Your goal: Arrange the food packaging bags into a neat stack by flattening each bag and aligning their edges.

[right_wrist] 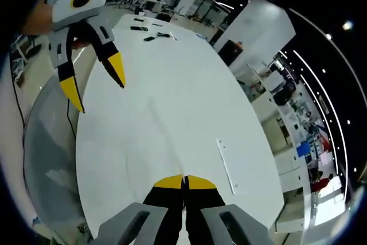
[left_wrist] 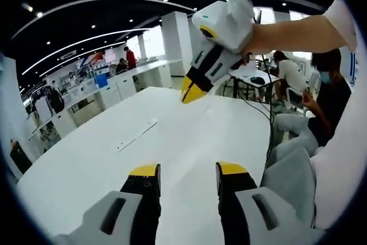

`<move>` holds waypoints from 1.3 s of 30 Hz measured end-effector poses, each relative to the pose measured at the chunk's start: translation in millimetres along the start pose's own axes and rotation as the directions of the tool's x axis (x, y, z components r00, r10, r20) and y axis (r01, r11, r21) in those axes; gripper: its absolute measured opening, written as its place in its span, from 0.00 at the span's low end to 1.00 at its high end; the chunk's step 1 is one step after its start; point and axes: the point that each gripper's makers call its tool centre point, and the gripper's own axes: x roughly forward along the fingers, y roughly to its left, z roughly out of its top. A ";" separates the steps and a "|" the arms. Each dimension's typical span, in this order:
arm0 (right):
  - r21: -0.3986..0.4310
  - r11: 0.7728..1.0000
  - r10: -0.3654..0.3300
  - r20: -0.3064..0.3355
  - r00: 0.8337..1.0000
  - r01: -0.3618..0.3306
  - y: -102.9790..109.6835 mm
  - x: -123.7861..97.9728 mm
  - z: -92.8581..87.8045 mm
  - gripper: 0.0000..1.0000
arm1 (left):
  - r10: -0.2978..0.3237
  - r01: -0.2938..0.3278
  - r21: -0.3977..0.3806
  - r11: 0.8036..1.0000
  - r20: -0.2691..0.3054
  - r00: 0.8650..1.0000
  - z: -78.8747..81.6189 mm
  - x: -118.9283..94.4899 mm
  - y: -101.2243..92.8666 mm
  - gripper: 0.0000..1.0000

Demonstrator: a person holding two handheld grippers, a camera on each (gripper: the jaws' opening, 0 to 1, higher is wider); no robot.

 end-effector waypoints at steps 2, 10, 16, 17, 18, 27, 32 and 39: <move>-0.006 1.000 -0.005 0.002 1.000 0.005 -1.9 0.4 1.9 0.00 | 0.002 -0.001 -0.019 1.000 0.002 1.000 -3.0 -0.5 0.6 0.38; -0.022 1.000 -0.022 0.006 1.000 0.022 -8.7 2.6 6.5 0.00 | 0.013 -0.012 -0.087 0.996 0.011 1.000 -12.7 -2.6 4.8 0.43; -0.036 0.999 -0.035 0.010 0.999 0.035 -13.0 5.0 10.2 0.00 | 0.025 -0.021 -0.137 0.990 0.025 0.999 -18.4 -3.5 8.4 0.50; -0.037 0.998 -0.041 0.013 0.999 0.042 -14.5 5.0 11.4 0.00 | 0.027 -0.023 -0.148 0.989 0.029 0.999 -18.1 -4.1 7.3 0.50; -0.037 0.998 -0.044 0.013 0.999 0.044 -15.3 5.2 12.1 0.00 | 0.029 -0.024 -0.153 0.988 0.031 0.999 -19.2 -4.1 8.1 0.51; -0.056 0.996 -0.071 0.016 0.997 0.072 -21.8 3.8 17.2 0.00 | 0.050 -0.035 -0.229 0.973 0.059 0.997 -25.6 -6.3 5.2 0.58; -0.059 0.995 -0.077 0.015 0.997 0.077 -24.1 4.5 16.9 0.00 | 0.053 -0.041 -0.238 0.970 0.045 0.998 -35.7 -6.0 -0.4 0.64; -0.076 0.992 -0.099 0.009 0.995 0.100 -32.0 9.2 14.2 0.00 | 0.070 -0.056 -0.259 0.964 0.047 0.996 -40.9 -9.5 0.5 0.73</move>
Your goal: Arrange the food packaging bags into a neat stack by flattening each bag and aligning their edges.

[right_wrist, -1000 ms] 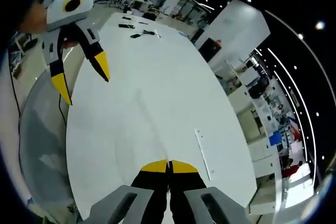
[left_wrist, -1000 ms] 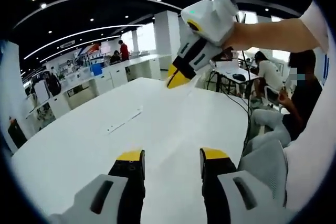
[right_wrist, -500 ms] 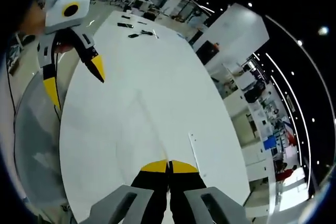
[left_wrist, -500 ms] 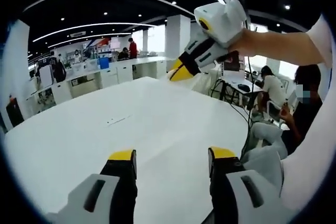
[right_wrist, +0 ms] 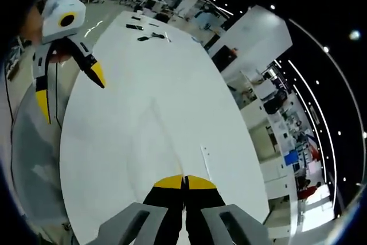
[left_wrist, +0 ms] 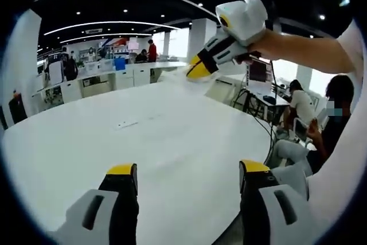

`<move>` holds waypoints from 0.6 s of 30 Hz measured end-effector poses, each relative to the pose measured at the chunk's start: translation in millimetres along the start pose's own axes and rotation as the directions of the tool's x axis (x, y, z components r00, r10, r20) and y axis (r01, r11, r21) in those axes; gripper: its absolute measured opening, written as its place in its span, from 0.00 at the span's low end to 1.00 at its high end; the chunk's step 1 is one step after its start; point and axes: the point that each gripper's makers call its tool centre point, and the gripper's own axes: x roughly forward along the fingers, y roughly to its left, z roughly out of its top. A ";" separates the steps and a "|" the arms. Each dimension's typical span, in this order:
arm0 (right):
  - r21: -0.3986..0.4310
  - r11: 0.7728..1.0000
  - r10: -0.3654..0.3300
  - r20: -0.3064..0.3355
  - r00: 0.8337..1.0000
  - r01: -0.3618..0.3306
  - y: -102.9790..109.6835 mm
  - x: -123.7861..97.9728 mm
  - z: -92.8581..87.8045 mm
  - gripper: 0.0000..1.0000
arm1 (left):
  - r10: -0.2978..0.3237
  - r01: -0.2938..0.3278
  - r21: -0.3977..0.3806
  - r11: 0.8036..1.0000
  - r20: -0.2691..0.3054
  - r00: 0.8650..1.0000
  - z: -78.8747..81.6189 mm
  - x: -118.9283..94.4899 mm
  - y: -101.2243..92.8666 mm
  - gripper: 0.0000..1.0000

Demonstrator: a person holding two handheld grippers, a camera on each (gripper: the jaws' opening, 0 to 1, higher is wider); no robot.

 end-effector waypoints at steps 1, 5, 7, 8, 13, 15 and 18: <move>-0.004 1.000 -0.003 -0.003 1.000 0.003 -0.7 1.1 -0.9 0.00 | 0.004 -0.004 -0.002 1.000 0.003 1.000 -0.9 -0.4 1.4 0.74; 0.003 1.000 -0.005 -0.006 1.000 0.005 -2.6 8.3 -4.1 0.00 | 0.007 -0.007 -0.006 1.000 0.010 1.000 -2.7 -1.0 1.4 0.77; 0.004 1.000 -0.006 -0.010 1.000 0.006 -2.7 11.4 -5.8 0.00 | 0.010 -0.010 -0.002 1.000 0.011 1.000 -5.6 -0.1 1.7 0.79; 0.002 1.000 -0.010 -0.012 1.000 0.010 -3.5 14.5 -7.4 0.00 | 0.010 -0.010 -0.003 1.000 0.011 1.000 -6.6 -0.1 1.8 0.80; -0.004 1.000 -0.024 -0.018 1.000 0.024 -4.4 23.7 -11.6 0.00 | 0.012 -0.012 -0.010 1.000 0.009 1.000 -10.9 1.1 3.1 0.83; -0.011 1.000 -0.030 -0.023 0.999 0.029 -5.4 29.0 -15.1 0.00 | 0.012 -0.012 -0.015 1.000 0.008 1.000 -12.5 1.3 2.9 0.85; -0.003 0.999 -0.036 -0.023 0.999 0.036 -5.8 35.0 -18.6 0.00 | 0.014 -0.014 -0.019 1.000 0.009 1.000 -16.2 1.9 3.7 0.86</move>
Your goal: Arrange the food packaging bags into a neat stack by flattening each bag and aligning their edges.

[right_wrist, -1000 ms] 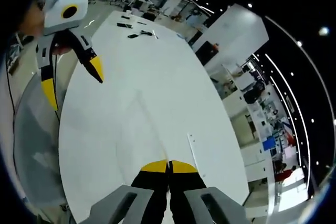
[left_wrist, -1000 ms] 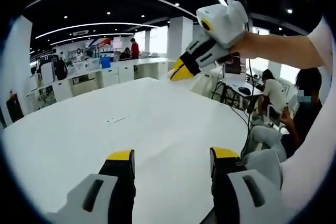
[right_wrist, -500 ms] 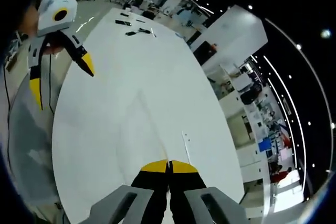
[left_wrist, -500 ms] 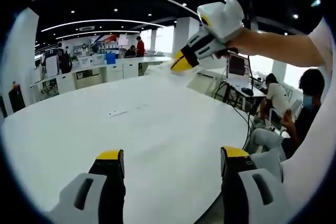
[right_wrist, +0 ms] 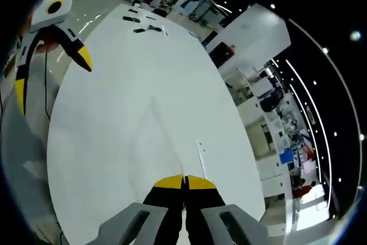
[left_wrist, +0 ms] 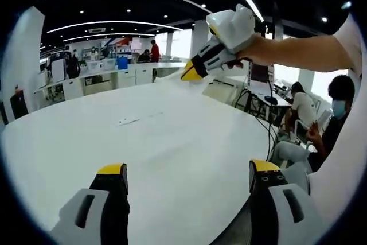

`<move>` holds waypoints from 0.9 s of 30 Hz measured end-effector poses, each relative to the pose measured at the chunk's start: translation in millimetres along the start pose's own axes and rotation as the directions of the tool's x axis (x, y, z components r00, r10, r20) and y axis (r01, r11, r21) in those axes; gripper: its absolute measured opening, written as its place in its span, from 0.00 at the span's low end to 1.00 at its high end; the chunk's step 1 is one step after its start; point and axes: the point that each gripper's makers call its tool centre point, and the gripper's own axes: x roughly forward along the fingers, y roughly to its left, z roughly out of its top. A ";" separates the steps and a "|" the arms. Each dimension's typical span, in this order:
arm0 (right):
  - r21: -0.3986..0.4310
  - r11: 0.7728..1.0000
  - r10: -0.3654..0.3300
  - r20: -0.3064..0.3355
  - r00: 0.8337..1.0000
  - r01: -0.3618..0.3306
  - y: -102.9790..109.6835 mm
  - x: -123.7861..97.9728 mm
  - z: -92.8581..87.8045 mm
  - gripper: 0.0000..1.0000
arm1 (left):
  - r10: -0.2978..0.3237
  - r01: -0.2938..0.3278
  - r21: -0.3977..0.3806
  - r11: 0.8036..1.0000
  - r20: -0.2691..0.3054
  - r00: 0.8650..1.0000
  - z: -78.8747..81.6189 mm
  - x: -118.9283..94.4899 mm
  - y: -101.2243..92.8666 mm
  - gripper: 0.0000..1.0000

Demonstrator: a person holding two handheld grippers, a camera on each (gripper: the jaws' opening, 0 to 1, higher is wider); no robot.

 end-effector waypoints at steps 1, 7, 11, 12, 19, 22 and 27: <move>0.003 1.000 -0.002 0.001 1.000 0.002 -0.6 2.0 -0.9 0.00 | 0.000 0.000 -0.001 1.000 -0.001 1.000 0.6 -0.6 -0.6 0.86; -0.002 1.000 -0.015 -0.003 1.000 0.015 -0.1 8.1 -3.9 0.00 | 0.000 0.000 -0.008 1.000 0.002 1.000 -1.4 0.2 -2.1 0.89; -0.024 0.999 -0.029 -0.003 1.000 0.029 -0.8 15.3 -6.0 0.00 | 0.000 0.000 -0.006 1.000 0.000 1.000 -2.5 1.5 -3.2 0.90; -0.031 0.999 -0.033 -0.006 0.999 0.033 -0.9 17.4 -7.4 0.00 | -0.001 0.001 -0.006 1.000 -0.001 1.000 -2.6 1.7 -3.6 0.90; -0.050 0.997 -0.052 -0.023 0.998 0.051 -2.8 32.4 -21.8 0.00 | 0.001 -0.001 -0.009 1.000 -0.007 1.000 -4.9 3.6 -2.8 0.90; -0.046 0.997 -0.063 -0.028 0.998 0.061 -5.5 38.6 -30.3 0.00 | 0.001 -0.001 -0.013 1.000 -0.005 1.000 -5.0 4.1 -2.6 0.89; -0.049 0.995 -0.090 -0.028 0.996 0.089 -10.1 41.9 -37.3 0.00 | 0.003 -0.003 -0.017 1.000 -0.010 1.000 -7.1 5.6 -0.8 0.89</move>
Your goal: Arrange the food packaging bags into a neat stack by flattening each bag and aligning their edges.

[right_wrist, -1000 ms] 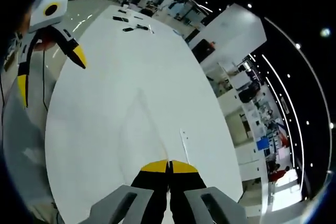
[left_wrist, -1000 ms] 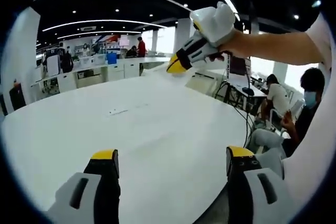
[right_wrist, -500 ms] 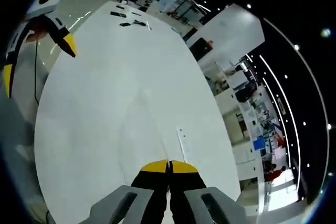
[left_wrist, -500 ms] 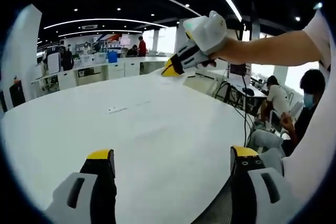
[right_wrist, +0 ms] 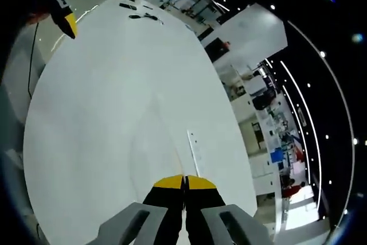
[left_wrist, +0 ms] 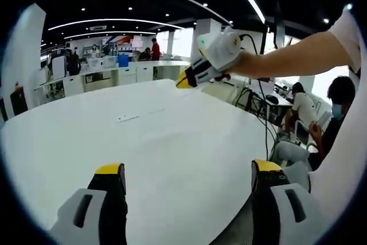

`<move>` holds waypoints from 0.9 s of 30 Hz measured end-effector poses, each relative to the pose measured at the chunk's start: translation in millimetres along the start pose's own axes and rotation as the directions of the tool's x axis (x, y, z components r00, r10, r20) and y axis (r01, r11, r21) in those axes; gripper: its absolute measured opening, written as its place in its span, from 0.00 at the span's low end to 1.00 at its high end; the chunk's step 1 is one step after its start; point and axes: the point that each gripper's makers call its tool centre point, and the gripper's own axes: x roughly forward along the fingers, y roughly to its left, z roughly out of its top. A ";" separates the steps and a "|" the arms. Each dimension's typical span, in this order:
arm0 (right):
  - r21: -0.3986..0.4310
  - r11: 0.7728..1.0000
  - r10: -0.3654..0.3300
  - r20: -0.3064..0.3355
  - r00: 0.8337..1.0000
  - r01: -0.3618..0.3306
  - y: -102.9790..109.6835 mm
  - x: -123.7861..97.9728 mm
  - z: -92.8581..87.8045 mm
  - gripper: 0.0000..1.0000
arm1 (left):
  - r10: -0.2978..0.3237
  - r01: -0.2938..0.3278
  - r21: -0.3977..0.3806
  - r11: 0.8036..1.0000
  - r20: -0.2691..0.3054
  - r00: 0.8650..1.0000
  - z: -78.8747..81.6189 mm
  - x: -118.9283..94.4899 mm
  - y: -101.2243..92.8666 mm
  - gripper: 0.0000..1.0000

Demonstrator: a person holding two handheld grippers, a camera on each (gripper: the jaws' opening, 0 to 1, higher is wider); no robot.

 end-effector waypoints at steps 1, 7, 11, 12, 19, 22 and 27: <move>-0.003 1.000 -0.012 -0.002 1.000 0.012 -2.1 1.7 -2.3 0.00 | 0.001 -0.001 0.000 1.000 -0.001 1.000 -0.5 0.4 0.5 0.89; -0.031 0.996 -0.078 0.008 0.997 0.078 -9.4 6.9 -5.5 0.00 | 0.002 -0.002 -0.004 1.000 -0.007 1.000 -1.8 2.7 1.8 0.89; -0.047 0.994 -0.101 0.016 0.995 0.102 -5.3 12.1 -4.6 0.00 | 0.004 -0.004 -0.003 1.000 -0.008 1.000 -1.0 3.3 1.5 0.89; -0.056 0.993 -0.098 0.017 0.995 0.099 -0.7 14.4 -3.9 0.00 | 0.006 -0.006 -0.003 1.000 -0.004 1.000 -0.5 3.4 2.1 0.89; -0.072 0.996 -0.047 0.035 0.998 0.049 32.9 27.7 2.3 0.00 | 0.009 -0.009 -0.004 1.000 -0.012 1.000 -0.8 4.1 3.9 0.88; -0.075 0.997 -0.026 0.037 0.999 0.029 45.0 31.0 2.7 0.00 | 0.007 -0.008 -0.006 1.000 -0.016 1.000 -2.6 4.7 4.7 0.88; -0.071 0.997 -0.002 0.047 0.999 0.005 60.5 33.1 4.5 0.00 | 0.005 -0.006 -0.009 1.000 -0.020 1.000 -4.7 5.6 4.8 0.87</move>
